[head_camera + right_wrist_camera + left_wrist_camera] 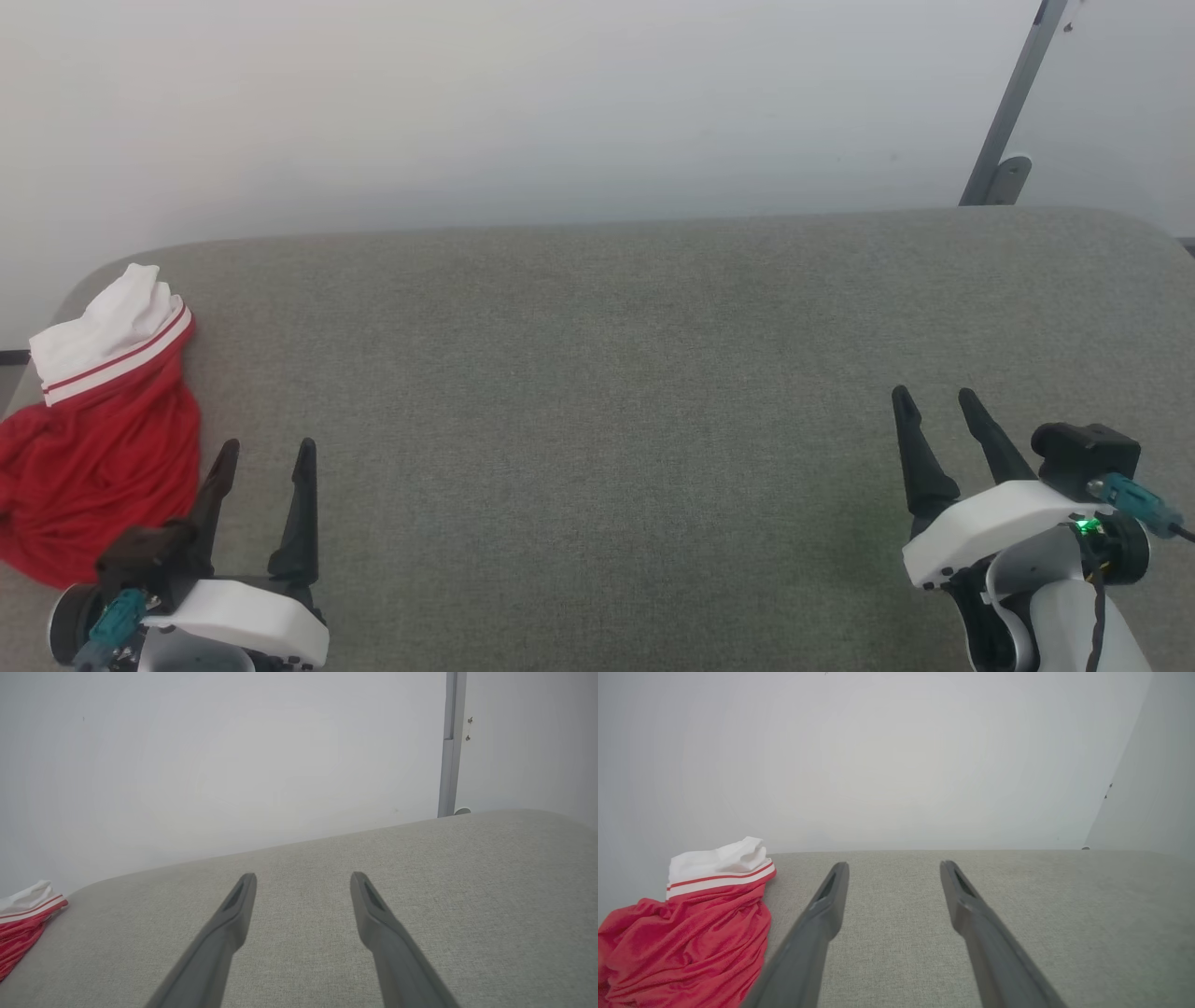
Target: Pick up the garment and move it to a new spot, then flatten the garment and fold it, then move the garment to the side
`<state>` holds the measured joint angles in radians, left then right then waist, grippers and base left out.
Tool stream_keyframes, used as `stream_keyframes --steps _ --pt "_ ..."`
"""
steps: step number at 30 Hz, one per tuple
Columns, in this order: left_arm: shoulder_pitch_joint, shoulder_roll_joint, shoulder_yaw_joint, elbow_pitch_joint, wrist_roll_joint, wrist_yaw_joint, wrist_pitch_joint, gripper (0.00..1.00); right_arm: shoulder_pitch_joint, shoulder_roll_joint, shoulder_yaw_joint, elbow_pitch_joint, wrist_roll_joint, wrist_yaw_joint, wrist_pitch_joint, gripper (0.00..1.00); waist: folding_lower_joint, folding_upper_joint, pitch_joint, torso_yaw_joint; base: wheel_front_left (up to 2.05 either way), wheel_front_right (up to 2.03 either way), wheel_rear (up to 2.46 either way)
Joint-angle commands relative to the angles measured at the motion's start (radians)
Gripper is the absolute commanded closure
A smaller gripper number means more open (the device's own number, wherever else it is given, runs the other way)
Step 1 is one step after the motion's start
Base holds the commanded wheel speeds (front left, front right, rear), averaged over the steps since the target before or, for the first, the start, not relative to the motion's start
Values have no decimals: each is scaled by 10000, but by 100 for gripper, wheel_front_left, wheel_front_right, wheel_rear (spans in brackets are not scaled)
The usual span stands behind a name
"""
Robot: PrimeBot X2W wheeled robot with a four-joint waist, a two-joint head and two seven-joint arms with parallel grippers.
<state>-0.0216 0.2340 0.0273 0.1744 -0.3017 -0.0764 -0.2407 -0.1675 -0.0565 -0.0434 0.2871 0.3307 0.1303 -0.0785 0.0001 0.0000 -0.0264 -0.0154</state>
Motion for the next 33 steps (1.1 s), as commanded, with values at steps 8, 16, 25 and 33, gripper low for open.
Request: stream_keyframes --steps 8,16,25,33 --pt "-2 131 18 64 528 -81 -210 0 -79 61 12 -106 -538 6 -185 0 -1 0 -13 -36 0 0 0" --pt "-12 156 60 134 475 -129 -258 0 -57 66 29 -72 -636 6 -224 0 -1 0 -33 -76 0 0 0" --pt "-28 119 108 180 297 -172 -258 0 -22 67 25 -11 -631 6 -241 0 -1 0 -55 -100 0 0 0" --pt "-145 28 256 346 199 -128 -258 0 7 73 68 -44 -427 6 -171 0 -1 0 -137 186 0 0 0"
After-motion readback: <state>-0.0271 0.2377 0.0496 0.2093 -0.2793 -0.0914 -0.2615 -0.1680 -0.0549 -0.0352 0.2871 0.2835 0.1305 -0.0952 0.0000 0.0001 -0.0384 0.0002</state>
